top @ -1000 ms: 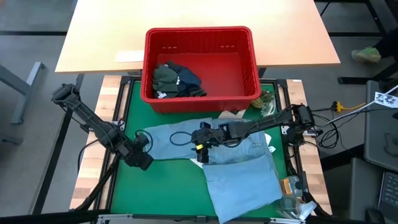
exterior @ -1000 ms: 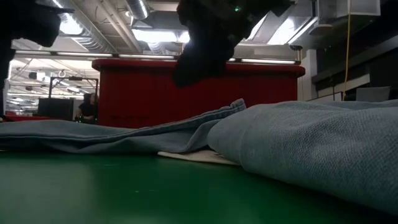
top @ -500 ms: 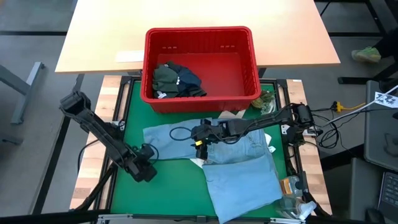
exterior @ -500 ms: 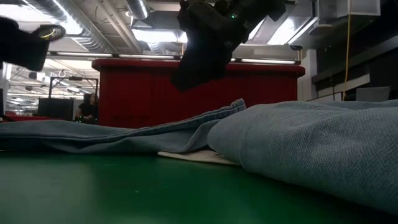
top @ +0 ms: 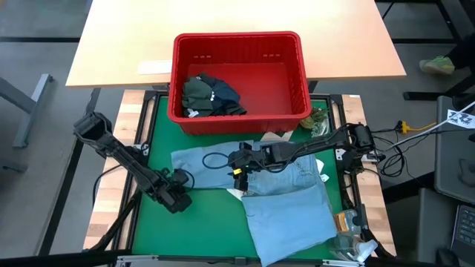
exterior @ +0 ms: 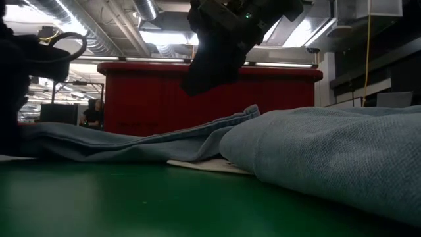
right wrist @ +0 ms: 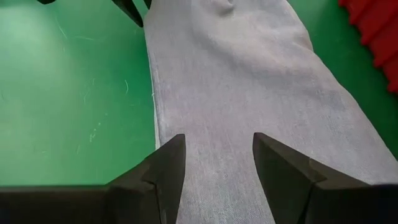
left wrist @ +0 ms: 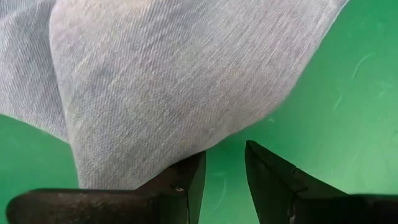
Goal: Fold Laundry from Bin
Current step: Fold the light blue jeans
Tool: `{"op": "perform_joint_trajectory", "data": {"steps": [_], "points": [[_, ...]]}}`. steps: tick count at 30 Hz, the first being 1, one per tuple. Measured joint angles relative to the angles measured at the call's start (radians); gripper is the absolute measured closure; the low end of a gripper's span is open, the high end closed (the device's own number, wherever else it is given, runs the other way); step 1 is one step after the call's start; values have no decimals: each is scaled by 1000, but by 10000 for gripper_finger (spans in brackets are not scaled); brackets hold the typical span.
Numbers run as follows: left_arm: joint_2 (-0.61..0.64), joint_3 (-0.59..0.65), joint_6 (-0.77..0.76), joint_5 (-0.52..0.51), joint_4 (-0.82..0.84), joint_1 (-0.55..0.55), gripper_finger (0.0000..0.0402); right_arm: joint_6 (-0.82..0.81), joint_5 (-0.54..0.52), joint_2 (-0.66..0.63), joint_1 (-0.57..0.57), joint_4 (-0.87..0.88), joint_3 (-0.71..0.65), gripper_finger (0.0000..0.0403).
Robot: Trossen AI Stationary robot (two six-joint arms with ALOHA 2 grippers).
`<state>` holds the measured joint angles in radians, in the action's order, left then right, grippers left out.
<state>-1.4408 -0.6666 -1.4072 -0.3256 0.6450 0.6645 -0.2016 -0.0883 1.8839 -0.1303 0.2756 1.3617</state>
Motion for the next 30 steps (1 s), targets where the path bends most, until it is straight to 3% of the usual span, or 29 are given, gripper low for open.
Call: {"op": "perform_joint_trajectory", "data": {"steps": [30], "points": [[220, 0, 185, -65, 139, -156, 294, 0, -2, -1, 0, 3, 0, 217]]}}
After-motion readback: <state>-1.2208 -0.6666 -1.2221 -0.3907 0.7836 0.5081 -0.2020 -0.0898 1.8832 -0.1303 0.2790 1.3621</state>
